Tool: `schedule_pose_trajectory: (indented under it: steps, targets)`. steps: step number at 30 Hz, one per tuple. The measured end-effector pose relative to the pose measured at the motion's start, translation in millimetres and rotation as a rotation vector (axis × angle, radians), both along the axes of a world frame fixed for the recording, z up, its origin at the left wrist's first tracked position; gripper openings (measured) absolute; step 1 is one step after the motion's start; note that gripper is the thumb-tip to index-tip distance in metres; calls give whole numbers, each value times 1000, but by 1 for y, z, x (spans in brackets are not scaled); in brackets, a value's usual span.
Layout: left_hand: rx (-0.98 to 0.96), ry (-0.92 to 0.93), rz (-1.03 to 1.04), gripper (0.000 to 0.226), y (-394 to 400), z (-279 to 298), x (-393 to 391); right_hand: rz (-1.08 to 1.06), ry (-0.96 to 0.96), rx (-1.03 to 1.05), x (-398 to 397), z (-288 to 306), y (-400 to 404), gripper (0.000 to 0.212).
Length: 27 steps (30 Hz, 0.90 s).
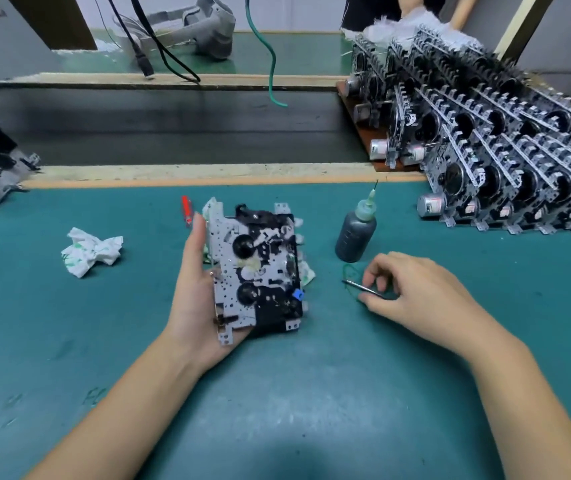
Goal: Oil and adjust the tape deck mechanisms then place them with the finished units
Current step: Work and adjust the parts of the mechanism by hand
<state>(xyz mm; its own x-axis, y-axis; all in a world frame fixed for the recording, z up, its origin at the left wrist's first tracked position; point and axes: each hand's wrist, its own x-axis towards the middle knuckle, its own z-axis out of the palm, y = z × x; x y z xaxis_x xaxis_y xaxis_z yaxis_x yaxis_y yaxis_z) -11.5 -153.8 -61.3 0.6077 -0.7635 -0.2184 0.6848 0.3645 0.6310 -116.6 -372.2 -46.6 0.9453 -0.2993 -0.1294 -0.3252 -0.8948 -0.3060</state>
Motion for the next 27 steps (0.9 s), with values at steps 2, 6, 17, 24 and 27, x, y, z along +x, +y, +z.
schedule_pose_trajectory:
  steps: [2, 6, 17, 24, 27]
  targets:
    - [-41, -3, -7, 87, 3, 4, 1, 27, -34, 15, -1, -2, -1, 15]
    - [-64, 95, -147, 92, 4, -1, -14, 58, -54, 699, -2, 6, 5, 18]
    - [60, 289, -178, 78, -4, -13, -27, 195, 299, 1206, -3, 7, 37, 35]
    - [74, 270, -220, 79, -3, -13, -23, 183, 325, 1116, -4, 9, 41, 38]
    - [65, 263, -201, 74, -1, -14, -23, 172, 301, 1098, -4, 9, 40, 39]
